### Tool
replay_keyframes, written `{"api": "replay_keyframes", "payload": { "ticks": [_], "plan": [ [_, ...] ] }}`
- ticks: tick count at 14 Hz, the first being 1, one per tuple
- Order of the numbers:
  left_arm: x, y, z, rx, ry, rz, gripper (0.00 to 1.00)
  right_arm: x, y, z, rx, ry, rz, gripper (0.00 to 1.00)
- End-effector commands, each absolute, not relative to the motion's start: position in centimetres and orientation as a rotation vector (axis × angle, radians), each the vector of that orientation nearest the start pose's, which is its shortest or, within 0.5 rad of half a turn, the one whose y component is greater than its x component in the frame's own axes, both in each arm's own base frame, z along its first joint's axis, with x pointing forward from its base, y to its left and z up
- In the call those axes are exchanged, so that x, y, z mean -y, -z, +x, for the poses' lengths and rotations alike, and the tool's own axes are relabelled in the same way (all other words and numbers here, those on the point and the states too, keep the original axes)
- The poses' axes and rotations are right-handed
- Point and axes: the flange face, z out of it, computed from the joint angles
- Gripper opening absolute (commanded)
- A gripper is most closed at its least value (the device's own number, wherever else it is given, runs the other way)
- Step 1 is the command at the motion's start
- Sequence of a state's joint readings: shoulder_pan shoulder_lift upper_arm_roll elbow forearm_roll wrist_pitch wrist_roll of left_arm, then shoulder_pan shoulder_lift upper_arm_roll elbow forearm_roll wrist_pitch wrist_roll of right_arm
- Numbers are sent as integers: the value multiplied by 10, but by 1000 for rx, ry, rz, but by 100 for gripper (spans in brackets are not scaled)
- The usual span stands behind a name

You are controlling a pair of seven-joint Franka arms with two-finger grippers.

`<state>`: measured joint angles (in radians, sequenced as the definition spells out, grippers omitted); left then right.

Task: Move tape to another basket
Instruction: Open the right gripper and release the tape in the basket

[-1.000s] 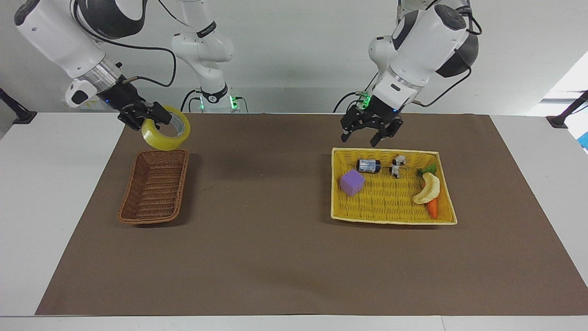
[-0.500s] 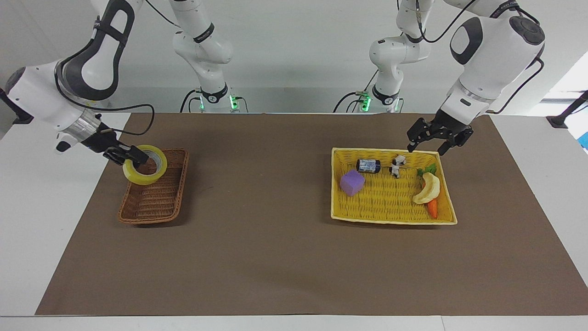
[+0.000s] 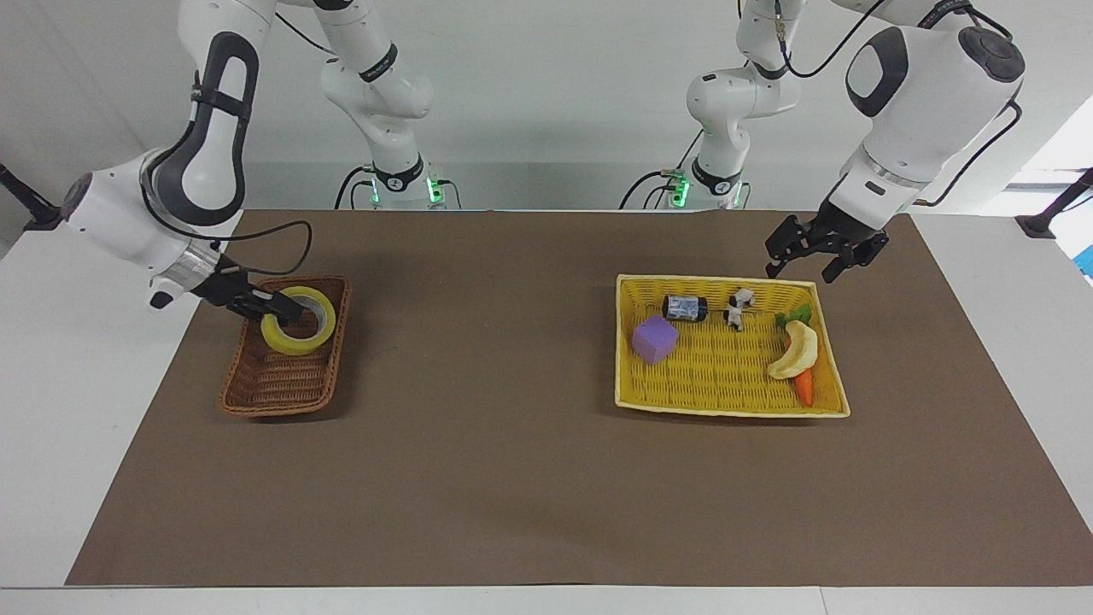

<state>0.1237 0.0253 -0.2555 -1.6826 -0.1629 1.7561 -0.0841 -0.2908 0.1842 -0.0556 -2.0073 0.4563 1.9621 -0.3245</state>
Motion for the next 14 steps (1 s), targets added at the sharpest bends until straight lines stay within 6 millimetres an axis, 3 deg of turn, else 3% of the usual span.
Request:
{"api": "replay_keyframes", "payload": {
  "ticks": [1,2,3,4,7,11,14],
  "plan": [
    [83,-581,564,-29,56,-3287,100,165,-351,538,-245,-108,-2733,13],
    [84,-581,564,-31,53,-3287,100,166,-345,537,-238,-120,-2732,45],
    [84,-581,564,-31,56,-3287,100,166,-344,537,-249,-123,-2732,90],
    [84,-581,564,-31,53,-3287,100,165,-344,537,-251,-125,-2731,100],
    [83,-581,564,-29,56,-3287,100,169,-347,543,-234,-108,-2737,100],
    [83,-581,564,-26,56,-3287,100,173,-403,573,-158,17,-2848,100],
    [85,-580,569,-33,81,-3290,100,151,-451,599,-27,62,-3064,100]
  ]
}}
